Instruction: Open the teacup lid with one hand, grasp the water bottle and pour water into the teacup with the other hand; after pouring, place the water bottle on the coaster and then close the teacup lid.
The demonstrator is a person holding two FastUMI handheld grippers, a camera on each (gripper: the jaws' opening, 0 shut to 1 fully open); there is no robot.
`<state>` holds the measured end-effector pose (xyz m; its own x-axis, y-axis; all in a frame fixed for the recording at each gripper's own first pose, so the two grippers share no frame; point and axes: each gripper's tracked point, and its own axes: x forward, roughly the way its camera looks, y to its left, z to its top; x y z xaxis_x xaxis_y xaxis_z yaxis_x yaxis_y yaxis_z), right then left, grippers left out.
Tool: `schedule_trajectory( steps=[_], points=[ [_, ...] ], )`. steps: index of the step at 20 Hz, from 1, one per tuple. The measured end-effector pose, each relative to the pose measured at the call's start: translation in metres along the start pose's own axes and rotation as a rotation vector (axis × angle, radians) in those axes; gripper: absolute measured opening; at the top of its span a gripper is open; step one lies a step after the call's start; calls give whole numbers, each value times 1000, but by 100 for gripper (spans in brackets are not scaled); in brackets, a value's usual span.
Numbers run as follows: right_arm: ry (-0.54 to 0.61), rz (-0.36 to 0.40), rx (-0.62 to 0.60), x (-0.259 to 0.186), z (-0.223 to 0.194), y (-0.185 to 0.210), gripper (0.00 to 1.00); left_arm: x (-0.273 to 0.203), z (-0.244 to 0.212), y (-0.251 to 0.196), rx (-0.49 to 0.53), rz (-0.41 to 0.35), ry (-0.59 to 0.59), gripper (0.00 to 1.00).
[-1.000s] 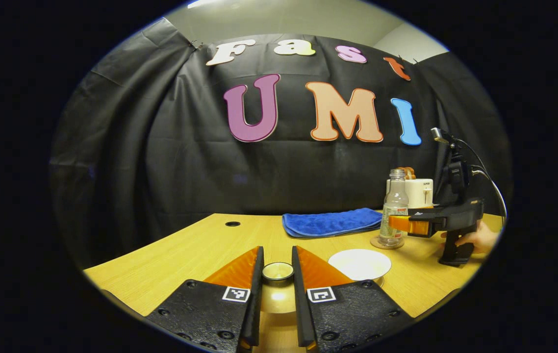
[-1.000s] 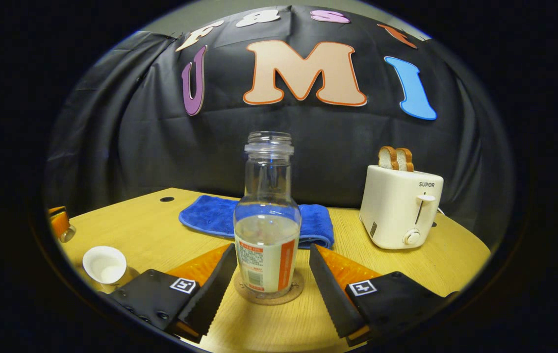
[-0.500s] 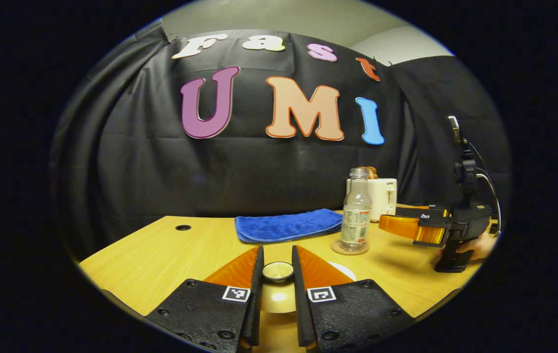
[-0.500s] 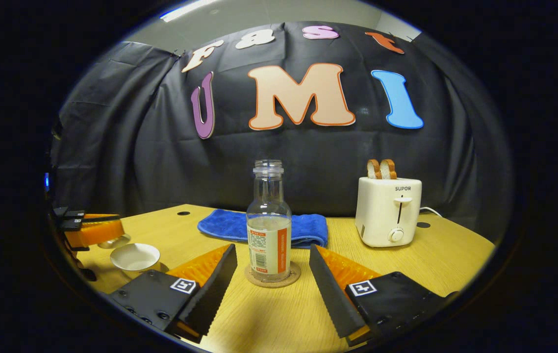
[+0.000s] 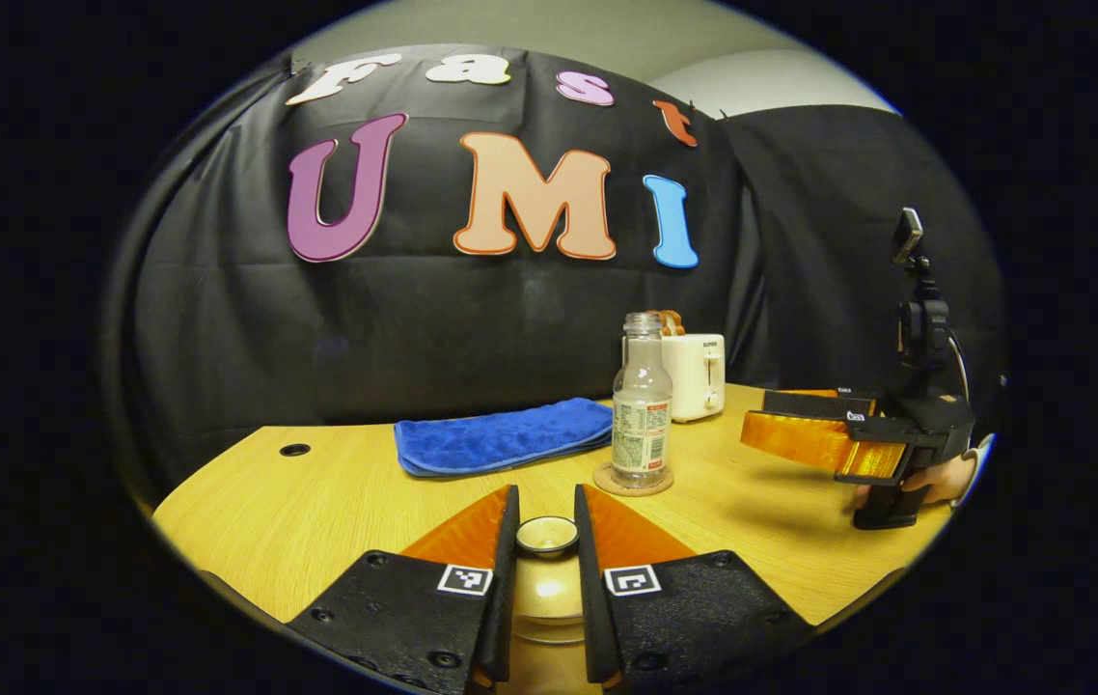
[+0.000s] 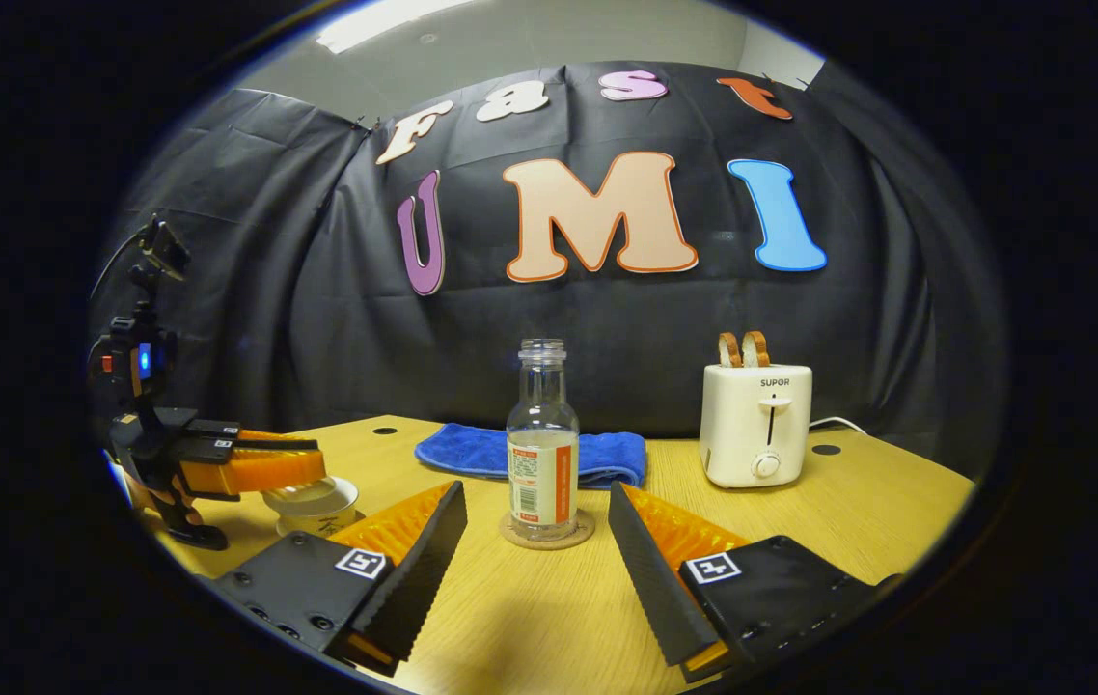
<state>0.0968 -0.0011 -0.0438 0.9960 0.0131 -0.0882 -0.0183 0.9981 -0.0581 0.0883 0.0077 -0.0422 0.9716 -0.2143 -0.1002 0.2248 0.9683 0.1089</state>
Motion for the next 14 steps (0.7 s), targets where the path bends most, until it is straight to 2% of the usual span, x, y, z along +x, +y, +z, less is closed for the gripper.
schedule_trajectory(
  steps=[1, 4, 8, 9, 14],
  points=[
    [0, 2, 0, -2, 0, 0, 96, 1, -1, -2, 4, -10, 10, 28],
    [-1, 11, 1, -13, 1, 2, 96, 6, -8, -7, 23, -30, 54, 28],
    [0, 22, 2, -21, 1, 2, 96, 5, -8, -5, 27, -19, 65, 28],
    [0, 20, 2, -23, 1, 3, 87, 6, -8, -6, 26, -18, 65, 27],
    [2, 12, 2, -27, 2, 2, 87, 6, -7, -4, 24, -7, 62, 31]
  ],
)
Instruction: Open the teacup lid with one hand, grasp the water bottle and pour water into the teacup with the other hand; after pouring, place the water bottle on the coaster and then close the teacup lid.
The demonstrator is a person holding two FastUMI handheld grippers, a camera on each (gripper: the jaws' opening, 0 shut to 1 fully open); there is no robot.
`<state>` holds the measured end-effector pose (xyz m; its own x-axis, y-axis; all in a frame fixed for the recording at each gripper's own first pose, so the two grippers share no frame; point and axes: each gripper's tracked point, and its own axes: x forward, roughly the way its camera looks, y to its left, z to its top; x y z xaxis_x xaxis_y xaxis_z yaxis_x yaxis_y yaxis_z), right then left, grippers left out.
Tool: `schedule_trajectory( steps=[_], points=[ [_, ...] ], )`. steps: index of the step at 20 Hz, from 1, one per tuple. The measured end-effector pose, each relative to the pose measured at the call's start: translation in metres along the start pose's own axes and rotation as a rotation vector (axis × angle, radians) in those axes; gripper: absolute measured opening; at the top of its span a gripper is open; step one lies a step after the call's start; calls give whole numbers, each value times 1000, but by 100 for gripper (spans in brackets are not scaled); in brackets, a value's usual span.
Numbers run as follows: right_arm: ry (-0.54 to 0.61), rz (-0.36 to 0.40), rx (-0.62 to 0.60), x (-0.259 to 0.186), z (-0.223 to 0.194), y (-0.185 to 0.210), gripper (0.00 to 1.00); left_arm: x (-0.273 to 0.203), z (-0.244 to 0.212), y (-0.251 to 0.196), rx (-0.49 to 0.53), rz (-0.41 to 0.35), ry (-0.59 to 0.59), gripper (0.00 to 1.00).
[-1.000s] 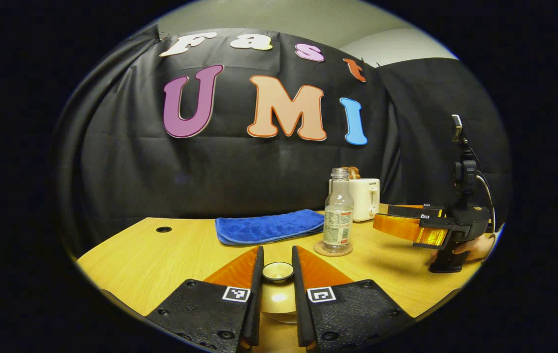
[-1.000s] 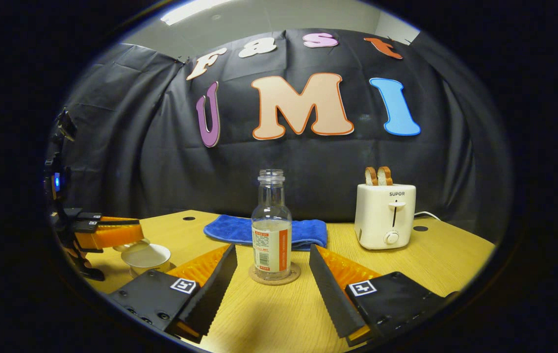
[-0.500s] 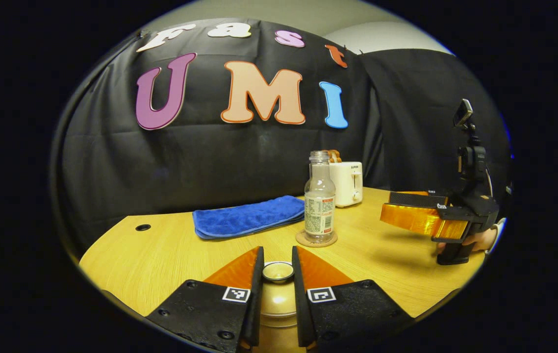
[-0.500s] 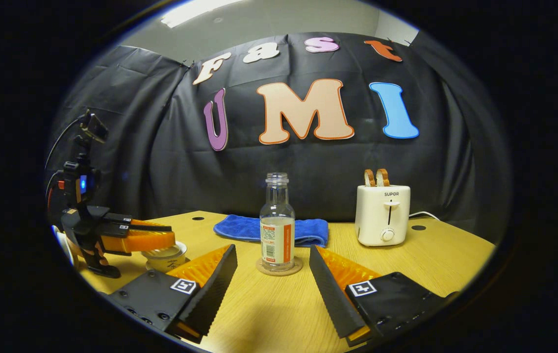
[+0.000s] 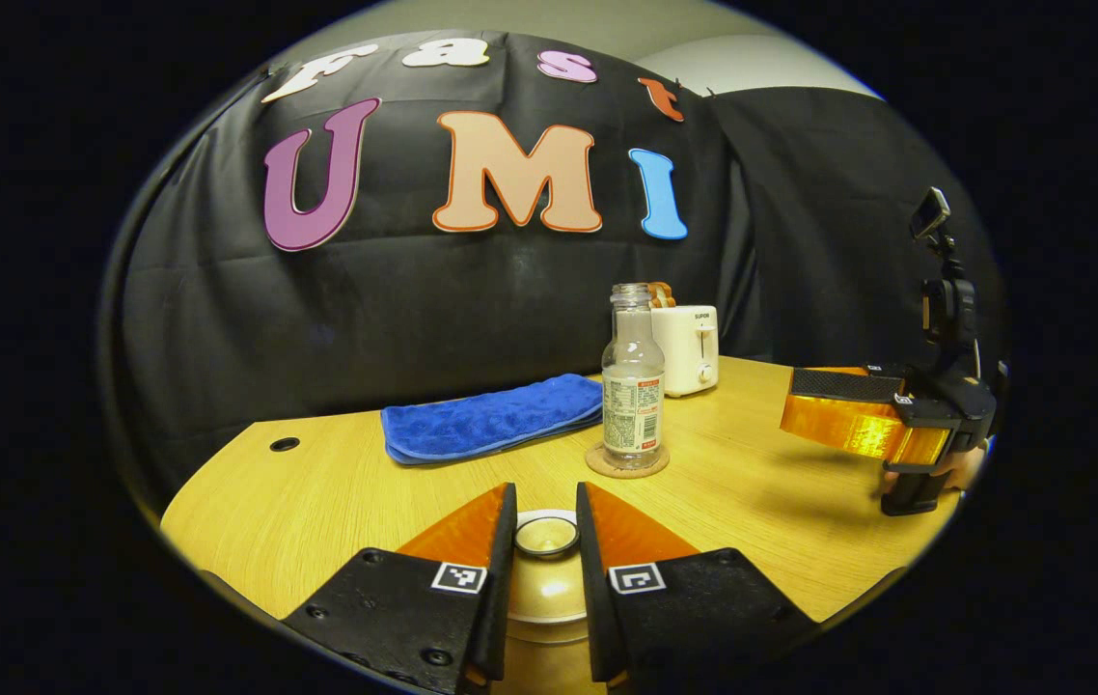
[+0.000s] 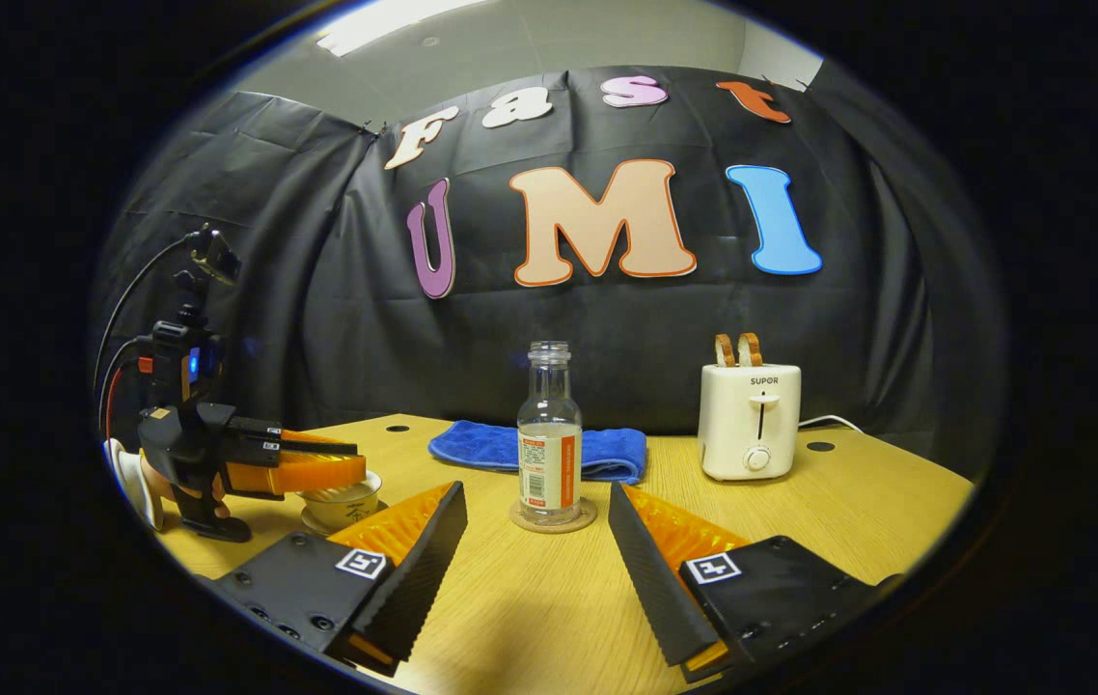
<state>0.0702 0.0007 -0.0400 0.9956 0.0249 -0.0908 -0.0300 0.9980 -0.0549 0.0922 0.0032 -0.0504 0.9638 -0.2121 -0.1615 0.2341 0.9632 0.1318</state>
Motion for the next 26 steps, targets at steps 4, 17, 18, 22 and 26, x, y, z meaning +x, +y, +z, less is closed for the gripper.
schedule_trajectory(
  steps=[4, 17, 18, 22, 26],
  points=[
    [1, -1, 0, 1, 0, -1, 87, -2, 0, 4, -7, 26, -12, 36],
    [0, -23, -1, 0, 0, -4, 95, -41, 14, 16, -60, 148, -135, 95],
    [-1, -37, -1, 0, 0, -8, 95, -49, 13, 19, -65, 173, -130, 95],
    [-4, -99, -4, -2, 1, -19, 87, -71, 9, 30, -66, 267, -131, 97],
    [-12, -206, -7, -14, 2, -39, 87, -97, 5, 54, -73, 418, -126, 97]
  ],
)
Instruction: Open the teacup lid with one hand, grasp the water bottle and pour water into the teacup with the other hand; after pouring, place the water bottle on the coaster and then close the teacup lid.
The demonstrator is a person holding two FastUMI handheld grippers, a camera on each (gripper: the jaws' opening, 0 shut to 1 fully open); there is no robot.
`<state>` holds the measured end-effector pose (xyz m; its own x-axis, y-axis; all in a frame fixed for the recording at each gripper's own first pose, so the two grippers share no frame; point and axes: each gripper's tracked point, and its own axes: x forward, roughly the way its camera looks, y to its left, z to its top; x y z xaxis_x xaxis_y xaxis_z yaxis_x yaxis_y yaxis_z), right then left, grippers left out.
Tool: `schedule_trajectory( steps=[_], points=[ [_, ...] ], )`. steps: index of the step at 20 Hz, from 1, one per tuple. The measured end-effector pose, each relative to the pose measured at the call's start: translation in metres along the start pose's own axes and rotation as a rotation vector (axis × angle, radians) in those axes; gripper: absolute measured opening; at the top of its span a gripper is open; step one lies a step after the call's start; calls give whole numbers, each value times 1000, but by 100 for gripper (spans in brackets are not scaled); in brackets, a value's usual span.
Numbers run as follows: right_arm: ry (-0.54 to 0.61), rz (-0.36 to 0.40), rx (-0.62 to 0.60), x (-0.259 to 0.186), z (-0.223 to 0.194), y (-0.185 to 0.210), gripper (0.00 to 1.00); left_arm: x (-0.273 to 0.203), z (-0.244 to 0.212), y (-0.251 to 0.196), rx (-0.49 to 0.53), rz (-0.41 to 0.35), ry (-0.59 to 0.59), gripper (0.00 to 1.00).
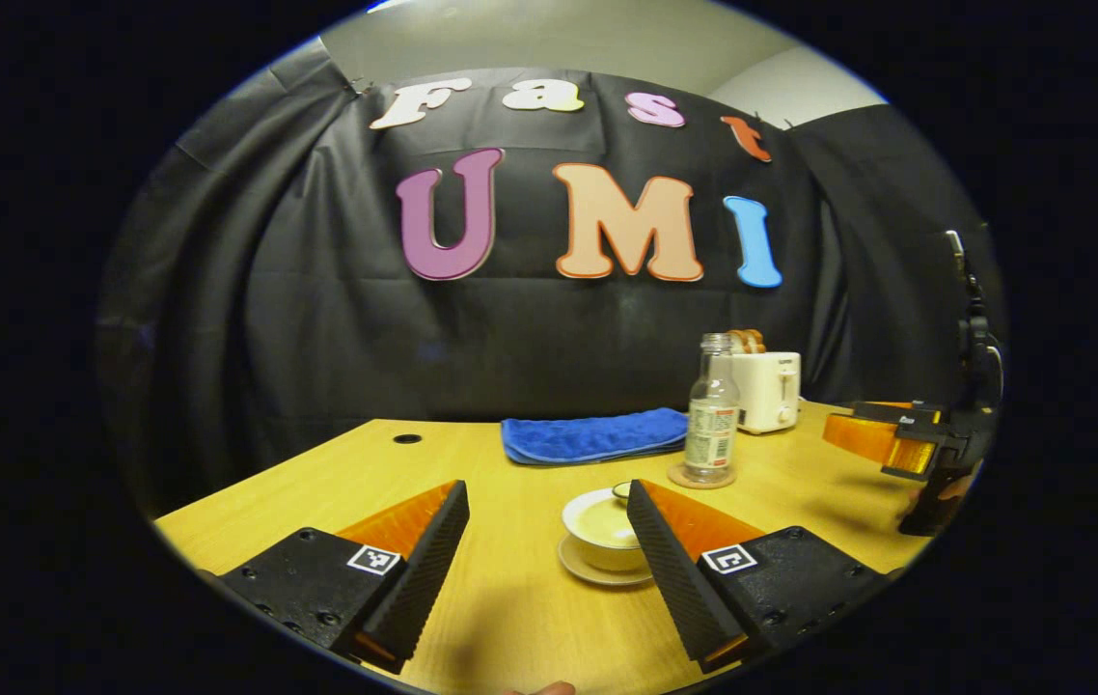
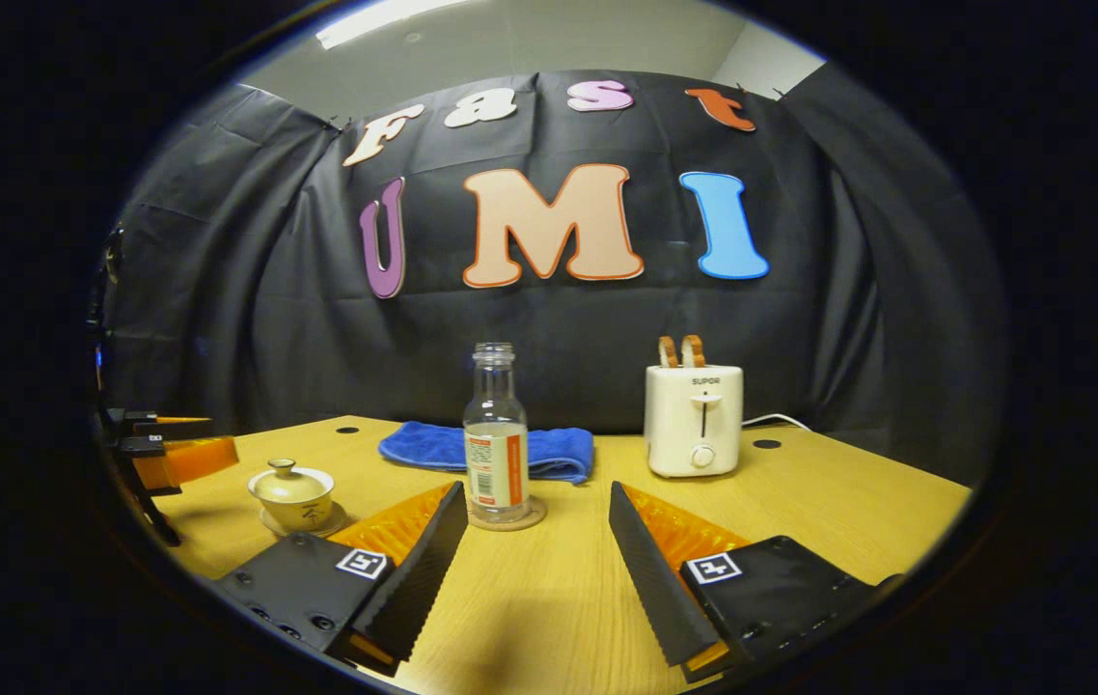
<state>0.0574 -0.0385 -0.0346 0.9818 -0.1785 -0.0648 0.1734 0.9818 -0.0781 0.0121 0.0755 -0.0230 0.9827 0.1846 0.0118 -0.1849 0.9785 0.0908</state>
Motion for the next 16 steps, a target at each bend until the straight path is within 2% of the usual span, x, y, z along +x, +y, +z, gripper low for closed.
schedule_trajectory(
  steps=[3, 4, 6, 7, 8, 11, 16],
  points=[
    [-6, -66, -2, -9, 2, -15, 87, -7, -1, 18, 3, 96, 3, 97],
    [-7, -70, -1, -10, 2, -15, 95, -8, -1, 22, 3, 125, 5, 97],
    [-6, -55, -1, -11, 1, -12, 100, -10, -1, 28, 4, 158, 7, 97],
    [-4, -57, -1, -11, 2, -13, 100, -10, -1, 26, 4, 152, 8, 97],
    [-5, -62, -2, -11, 1, -15, 94, -10, 0, 23, 4, 140, 2, 97],
    [-6, -66, -2, -11, 1, -16, 95, -7, 0, 15, 3, 95, -1, 96],
    [-6, -69, -2, -11, 1, -17, 95, -7, -1, 18, 2, 106, 1, 96]
  ],
)
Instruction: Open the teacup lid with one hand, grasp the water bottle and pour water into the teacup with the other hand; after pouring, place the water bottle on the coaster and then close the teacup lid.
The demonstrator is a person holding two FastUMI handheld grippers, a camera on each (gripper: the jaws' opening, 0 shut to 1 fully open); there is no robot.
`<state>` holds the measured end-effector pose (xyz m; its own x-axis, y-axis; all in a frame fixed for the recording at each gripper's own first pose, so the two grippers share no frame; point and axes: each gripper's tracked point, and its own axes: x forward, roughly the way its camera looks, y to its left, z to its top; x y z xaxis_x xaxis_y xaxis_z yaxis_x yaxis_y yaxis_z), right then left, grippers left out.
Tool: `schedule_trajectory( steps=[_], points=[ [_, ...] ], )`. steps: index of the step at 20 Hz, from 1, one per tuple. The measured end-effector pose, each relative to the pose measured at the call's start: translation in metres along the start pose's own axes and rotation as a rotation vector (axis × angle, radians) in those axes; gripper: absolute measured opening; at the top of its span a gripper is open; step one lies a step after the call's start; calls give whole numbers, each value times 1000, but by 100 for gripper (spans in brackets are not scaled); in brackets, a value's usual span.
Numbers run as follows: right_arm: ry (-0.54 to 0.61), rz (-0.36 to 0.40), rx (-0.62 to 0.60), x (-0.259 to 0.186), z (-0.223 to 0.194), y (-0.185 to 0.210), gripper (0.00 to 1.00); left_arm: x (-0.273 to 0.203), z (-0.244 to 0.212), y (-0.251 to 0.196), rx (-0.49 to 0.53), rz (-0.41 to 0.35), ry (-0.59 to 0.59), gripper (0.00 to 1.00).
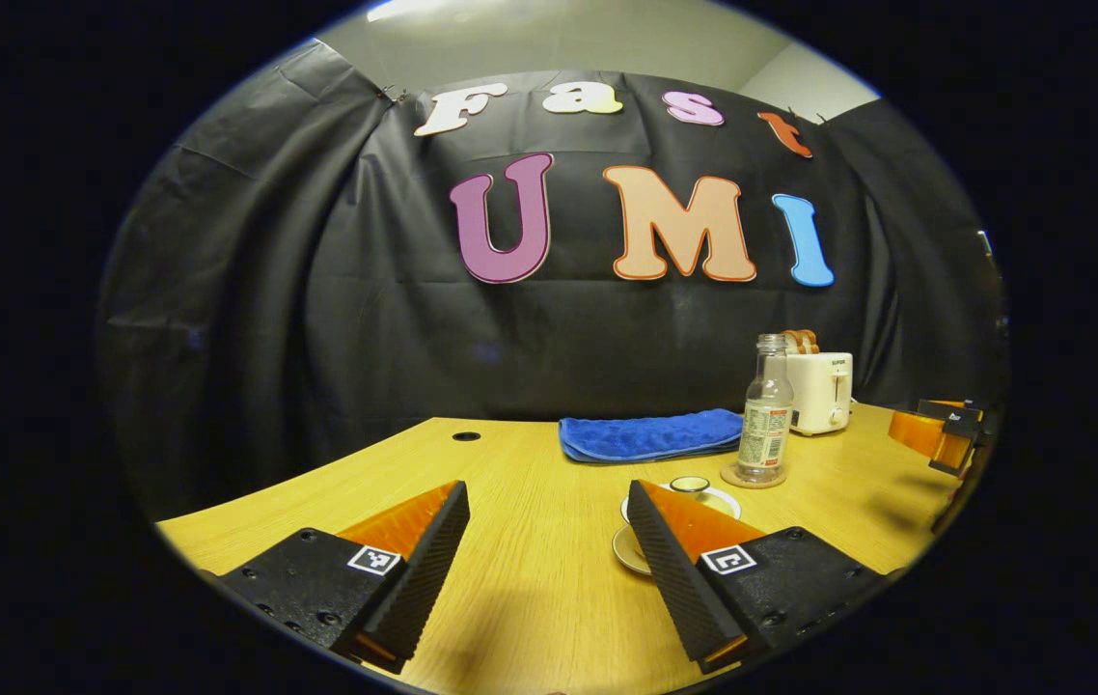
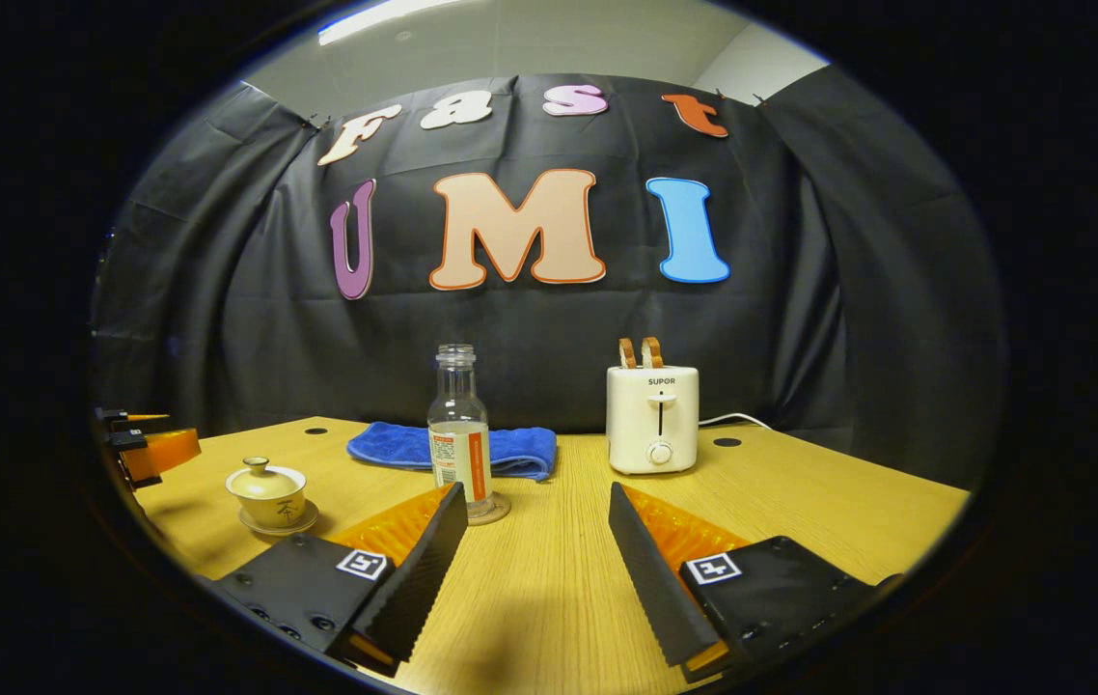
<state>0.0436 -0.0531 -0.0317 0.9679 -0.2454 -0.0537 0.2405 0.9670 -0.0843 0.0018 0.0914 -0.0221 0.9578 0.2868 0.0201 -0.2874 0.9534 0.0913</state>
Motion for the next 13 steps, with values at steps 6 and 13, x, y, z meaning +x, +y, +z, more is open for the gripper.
schedule_trajectory(
  steps=[6, 13],
  points=[
    [0, -1, -1, 0, 0, -1, 92, 1, -1, 2, -1, 8, 1, 96],
    [-1, -8, 0, 1, -1, -3, 87, 0, -1, 2, 0, 9, 1, 96]
  ],
)
